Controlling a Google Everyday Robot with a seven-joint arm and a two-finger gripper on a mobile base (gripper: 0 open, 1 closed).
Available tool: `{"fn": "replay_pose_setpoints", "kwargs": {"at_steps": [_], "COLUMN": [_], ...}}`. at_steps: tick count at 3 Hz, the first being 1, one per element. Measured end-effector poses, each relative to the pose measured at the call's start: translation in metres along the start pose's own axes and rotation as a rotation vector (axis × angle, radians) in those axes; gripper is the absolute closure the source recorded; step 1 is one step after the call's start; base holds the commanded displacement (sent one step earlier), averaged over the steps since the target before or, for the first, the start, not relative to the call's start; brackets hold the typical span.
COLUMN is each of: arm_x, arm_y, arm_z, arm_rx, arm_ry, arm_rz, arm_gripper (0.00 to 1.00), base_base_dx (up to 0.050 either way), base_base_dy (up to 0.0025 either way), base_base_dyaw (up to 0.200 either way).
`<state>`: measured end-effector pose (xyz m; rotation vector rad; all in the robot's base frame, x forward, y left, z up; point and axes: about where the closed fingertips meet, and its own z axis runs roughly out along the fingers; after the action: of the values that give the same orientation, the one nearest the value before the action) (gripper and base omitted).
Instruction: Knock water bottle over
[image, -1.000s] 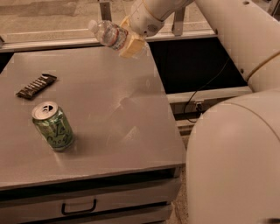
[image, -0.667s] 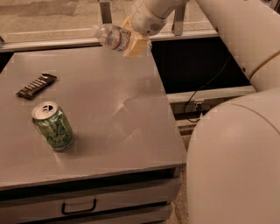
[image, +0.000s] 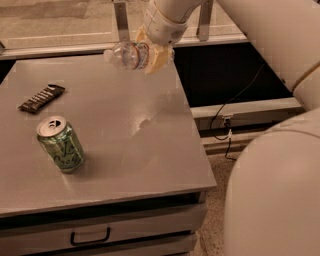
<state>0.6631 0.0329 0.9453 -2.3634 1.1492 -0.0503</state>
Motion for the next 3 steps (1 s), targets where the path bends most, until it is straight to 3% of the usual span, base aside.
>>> {"fn": "replay_pose_setpoints", "kwargs": {"at_steps": [2,3], "arm_x": [-0.03,-0.028], "arm_y": [0.03,0.043], "arm_z": [0.029,0.056], "arm_rx": [-0.102,-0.157], "arm_ry": [0.03,0.048], "arm_rz": [-0.152,-0.157], "arm_gripper": [1.0,1.0], "base_base_dx": [0.0,0.0], "base_base_dy": [0.0,0.0], "base_base_dyaw": [0.0,0.0]}}
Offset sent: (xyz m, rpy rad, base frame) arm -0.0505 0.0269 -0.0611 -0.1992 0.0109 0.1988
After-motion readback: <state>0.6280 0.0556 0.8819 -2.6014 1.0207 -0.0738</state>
